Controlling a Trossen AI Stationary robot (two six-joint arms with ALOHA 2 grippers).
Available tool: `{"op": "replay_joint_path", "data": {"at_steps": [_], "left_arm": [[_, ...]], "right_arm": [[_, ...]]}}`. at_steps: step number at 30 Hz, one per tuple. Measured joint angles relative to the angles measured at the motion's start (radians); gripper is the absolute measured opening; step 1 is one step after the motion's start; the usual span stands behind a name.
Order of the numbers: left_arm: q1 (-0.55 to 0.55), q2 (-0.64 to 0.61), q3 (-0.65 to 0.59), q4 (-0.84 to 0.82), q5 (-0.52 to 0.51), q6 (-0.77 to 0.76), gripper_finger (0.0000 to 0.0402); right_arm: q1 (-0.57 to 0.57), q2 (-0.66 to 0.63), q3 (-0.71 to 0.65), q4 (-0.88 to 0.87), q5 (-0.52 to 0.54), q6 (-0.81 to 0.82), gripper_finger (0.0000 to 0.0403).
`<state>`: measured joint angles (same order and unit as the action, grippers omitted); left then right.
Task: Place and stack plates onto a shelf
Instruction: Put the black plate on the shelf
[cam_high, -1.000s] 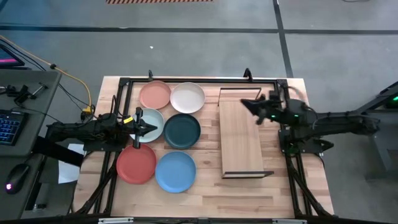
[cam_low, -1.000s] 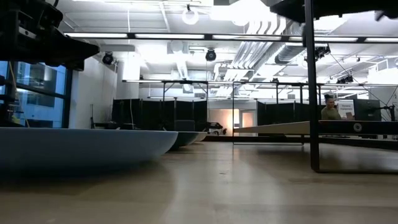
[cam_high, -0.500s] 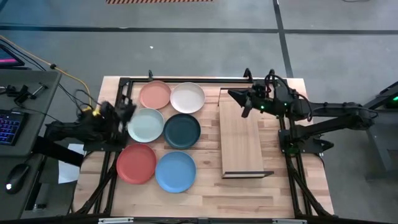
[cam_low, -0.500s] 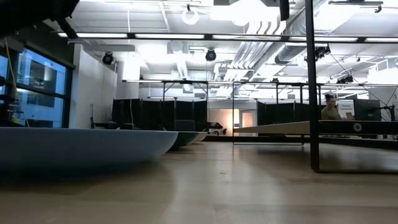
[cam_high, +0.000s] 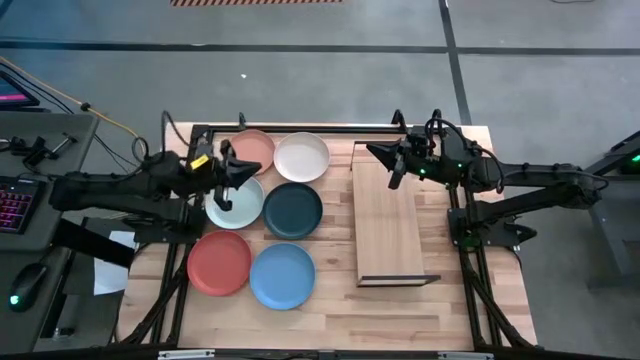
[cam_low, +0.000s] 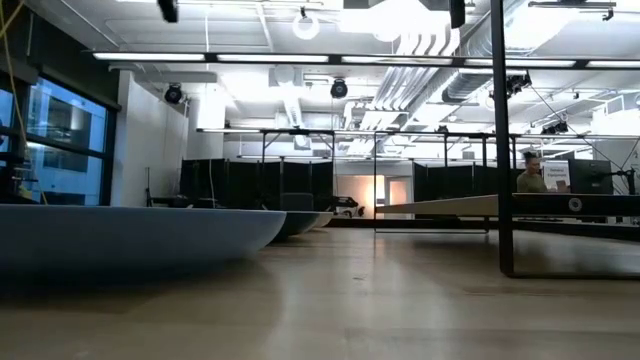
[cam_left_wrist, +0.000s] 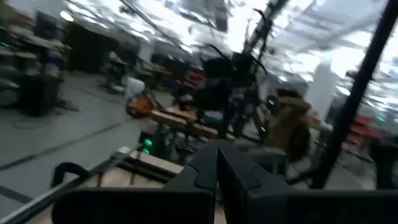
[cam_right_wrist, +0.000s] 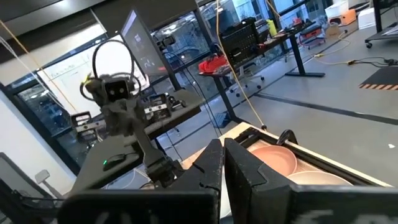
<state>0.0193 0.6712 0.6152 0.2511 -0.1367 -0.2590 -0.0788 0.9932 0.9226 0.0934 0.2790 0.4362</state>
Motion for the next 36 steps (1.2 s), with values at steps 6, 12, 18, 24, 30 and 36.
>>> {"op": "replay_joint_path", "data": {"at_steps": [6, 12, 18, 24, 30, 36], "left_arm": [[0.0, 0.072, 0.063, 0.023, 0.155, 0.025, 0.0001], [0.0, 0.1, 0.064, -0.173, -0.032, -0.164, 0.0019], [0.0, 0.145, 0.061, -0.646, -0.109, -0.522, 0.0088], [-0.023, 0.267, -0.008, -0.722, -0.048, -0.876, 0.0163], [-0.109, 0.399, -0.024, -0.726, -0.03, -1.128, 0.0193], [-0.193, 0.477, -0.024, -0.772, -0.055, -1.333, 0.0193]], "right_arm": [[0.001, 0.0, 0.0, -0.017, -0.019, 0.0, 0.0], [0.001, 0.0, 0.0, -0.067, -0.034, 0.0, 0.0], [0.001, 0.0, 0.0, -0.124, -0.034, 0.009, 0.0], [0.001, 0.0, 0.0, -0.142, -0.033, 0.008, 0.0], [0.001, 0.0, 0.0, -0.145, -0.033, 0.008, 0.0], [0.001, 0.0, 0.0, -0.164, -0.033, 0.008, 0.0]]}}
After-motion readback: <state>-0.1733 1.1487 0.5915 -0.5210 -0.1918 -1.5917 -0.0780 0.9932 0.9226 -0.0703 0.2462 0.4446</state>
